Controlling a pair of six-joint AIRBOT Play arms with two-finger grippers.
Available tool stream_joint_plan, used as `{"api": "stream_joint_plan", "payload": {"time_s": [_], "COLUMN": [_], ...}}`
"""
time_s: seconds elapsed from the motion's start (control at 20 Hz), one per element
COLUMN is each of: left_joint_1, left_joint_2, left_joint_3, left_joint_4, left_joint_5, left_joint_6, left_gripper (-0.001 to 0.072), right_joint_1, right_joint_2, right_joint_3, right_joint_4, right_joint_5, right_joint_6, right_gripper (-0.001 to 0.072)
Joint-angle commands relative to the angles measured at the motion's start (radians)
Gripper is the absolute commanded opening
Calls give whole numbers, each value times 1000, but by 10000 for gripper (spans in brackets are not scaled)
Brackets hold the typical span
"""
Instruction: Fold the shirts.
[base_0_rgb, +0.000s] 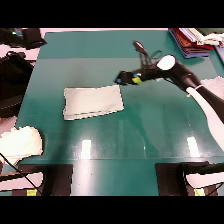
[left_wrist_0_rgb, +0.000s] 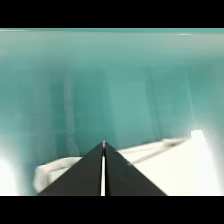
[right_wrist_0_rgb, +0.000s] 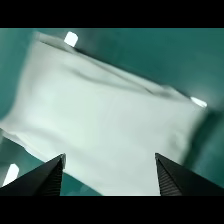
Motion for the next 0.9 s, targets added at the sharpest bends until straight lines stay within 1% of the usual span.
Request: {"api": "stream_joint_plan", "payload": {"time_s": [0.0,0.1,0.25,0.35,0.45,0.55,0.6,0.7,0.75,0.8,0.85], "left_joint_1": [-83,-114,-130,-130,-130,-130,-130,-130,-130,-130,-130], "left_joint_2": [-21,-35,-45,-45,-45,-45,-45,-45,-45,-45,-45], "left_joint_3": [-5,-5,-5,-5,-5,-5,-5,-5,-5,-5,-5], "left_joint_4": [2,1,-7,-6,-7,-7,-8,-14,-19,-25,-33], "left_joint_5": [13,12,9,8,6,4,1,1,1,1,1], "left_joint_6": [12,12,11,11,11,11,11,10,10,10,10], "left_gripper": [27,28,28,28,28,28,28,28,28,27,27], "right_joint_1": [-145,-142,-84,-45,-2,37,51,65,65,62,47], "right_joint_2": [-17,-80,-179,-235,-303,-362,-384,-405,-406,-406,-401], "right_joint_3": [-144,-149,-148,-147,-87,6,47,105,125,149,179], "right_joint_4": [87,166,317,396,398,394,393,389,380,360,336], "right_joint_5": [106,107,68,47,60,68,63,27,6,2,14], "right_joint_6": [34,18,-36,-71,-75,-75,-74,-78,-84,-84,-83], "right_gripper": [631,626,623,592,591,551,488,199,40,14,13]}}
